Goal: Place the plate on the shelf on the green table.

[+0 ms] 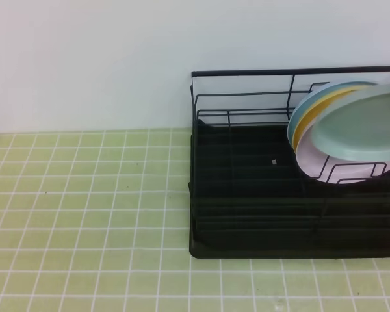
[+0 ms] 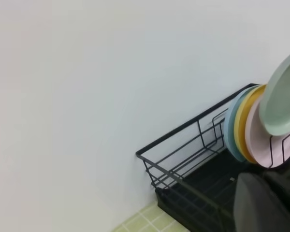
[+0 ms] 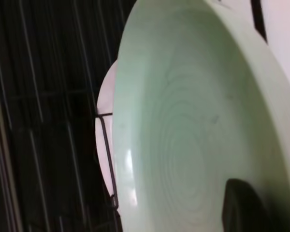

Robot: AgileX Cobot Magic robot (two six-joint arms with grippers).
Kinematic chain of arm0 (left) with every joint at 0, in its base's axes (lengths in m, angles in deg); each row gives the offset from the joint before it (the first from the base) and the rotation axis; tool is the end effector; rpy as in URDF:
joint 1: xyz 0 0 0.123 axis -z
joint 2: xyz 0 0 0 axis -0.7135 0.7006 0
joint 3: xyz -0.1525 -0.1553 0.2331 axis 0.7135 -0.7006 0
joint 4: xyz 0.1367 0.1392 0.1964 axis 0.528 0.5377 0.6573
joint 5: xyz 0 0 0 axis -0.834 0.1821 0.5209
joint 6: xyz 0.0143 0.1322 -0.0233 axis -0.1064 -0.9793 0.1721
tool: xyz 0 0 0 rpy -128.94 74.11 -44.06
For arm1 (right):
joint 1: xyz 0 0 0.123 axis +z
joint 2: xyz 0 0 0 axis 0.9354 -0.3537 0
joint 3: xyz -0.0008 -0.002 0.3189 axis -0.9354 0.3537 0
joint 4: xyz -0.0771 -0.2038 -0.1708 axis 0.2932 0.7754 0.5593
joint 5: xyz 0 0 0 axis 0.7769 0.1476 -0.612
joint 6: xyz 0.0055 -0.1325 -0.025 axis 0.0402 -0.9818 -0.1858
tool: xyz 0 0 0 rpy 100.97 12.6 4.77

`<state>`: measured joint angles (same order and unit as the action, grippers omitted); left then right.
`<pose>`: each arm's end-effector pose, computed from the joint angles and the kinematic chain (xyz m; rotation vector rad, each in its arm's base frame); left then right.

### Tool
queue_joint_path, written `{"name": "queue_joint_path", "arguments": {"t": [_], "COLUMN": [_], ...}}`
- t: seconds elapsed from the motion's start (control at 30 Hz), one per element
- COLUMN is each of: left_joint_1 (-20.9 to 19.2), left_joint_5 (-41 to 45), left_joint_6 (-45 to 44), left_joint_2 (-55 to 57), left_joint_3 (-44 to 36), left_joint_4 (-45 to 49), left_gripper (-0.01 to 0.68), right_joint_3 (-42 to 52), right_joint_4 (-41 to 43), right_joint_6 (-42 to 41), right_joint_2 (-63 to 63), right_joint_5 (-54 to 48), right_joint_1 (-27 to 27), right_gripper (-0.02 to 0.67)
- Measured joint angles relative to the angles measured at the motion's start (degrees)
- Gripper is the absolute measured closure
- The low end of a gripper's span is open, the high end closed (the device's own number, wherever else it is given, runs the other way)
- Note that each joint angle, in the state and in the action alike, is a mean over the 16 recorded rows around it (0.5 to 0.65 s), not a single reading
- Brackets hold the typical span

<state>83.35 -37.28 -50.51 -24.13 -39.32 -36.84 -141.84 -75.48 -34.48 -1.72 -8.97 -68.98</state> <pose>0.0678 -0.0441 0.3883 0.6235 1.4252 -0.3130 0.3782 0.0430 0.3457 -1.5514 1.6963 -0.3406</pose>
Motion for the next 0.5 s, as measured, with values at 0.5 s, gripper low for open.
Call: {"name": "queue_joint_path", "arguments": {"t": [0.5], "left_joint_1": [0.0], "left_joint_5": [1.05], "left_joint_6": [-0.11], "left_joint_2": [-0.01], "left_joint_3": [-0.18], "left_joint_4": [0.26], "left_gripper": [0.675], "right_joint_3": [-0.2], "right_joint_4": [-0.9], "right_joint_6": [-2.41], "right_joint_2": [-5.39], "right_joint_5": [3.04], "right_joint_1": [0.03], "right_gripper": [0.65]}}
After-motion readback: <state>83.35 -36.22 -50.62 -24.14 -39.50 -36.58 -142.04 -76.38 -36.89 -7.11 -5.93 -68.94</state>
